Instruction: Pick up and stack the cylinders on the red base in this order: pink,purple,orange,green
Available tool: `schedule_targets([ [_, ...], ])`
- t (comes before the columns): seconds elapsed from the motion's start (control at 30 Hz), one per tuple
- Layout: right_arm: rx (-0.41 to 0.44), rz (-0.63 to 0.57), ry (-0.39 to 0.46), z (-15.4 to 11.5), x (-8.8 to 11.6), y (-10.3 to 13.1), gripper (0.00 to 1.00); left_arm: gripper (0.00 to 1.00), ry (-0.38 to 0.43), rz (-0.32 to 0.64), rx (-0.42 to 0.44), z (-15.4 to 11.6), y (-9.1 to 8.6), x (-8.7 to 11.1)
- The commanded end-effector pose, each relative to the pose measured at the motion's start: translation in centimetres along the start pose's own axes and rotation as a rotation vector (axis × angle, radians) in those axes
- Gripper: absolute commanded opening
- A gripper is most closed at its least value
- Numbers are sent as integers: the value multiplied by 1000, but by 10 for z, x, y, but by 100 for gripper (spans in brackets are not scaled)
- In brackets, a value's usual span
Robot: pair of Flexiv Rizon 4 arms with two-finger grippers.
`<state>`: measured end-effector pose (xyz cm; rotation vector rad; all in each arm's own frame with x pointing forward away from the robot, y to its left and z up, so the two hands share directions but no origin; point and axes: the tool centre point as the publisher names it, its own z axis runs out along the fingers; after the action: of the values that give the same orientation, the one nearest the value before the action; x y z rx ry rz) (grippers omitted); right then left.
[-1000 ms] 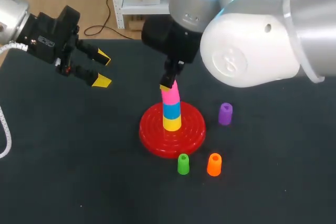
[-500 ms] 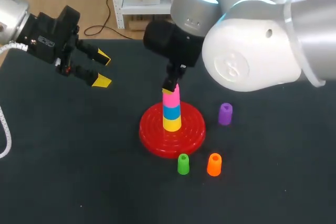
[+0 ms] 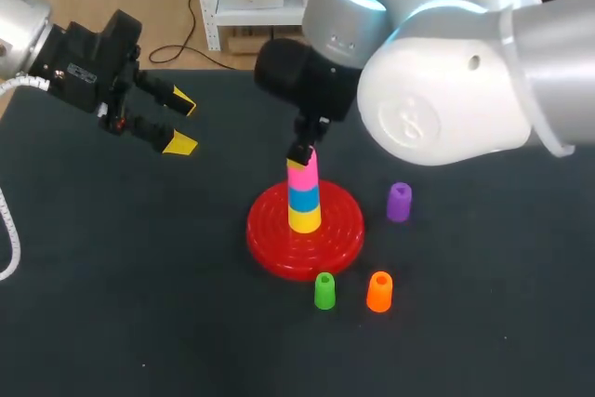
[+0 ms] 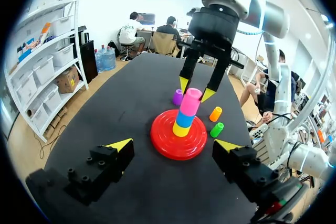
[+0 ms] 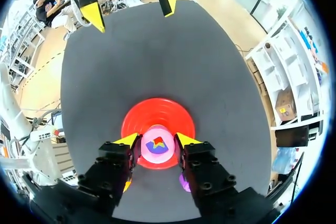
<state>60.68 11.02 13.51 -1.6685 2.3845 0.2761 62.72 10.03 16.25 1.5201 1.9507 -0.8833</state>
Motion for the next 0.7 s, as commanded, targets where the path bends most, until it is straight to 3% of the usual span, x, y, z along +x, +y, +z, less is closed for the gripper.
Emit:
schedule_targets([
  [0.03,5,2,-40,-11,7,3,100,100,-3,2,-1,0,0,1],
  [0.4,14,15,-124,-56,21,13,100,100,-3,2,-1,0,0,1],
  [0.7,25,14,-88,-56,50,18,100,100,-3,2,-1,0,0,1],
])
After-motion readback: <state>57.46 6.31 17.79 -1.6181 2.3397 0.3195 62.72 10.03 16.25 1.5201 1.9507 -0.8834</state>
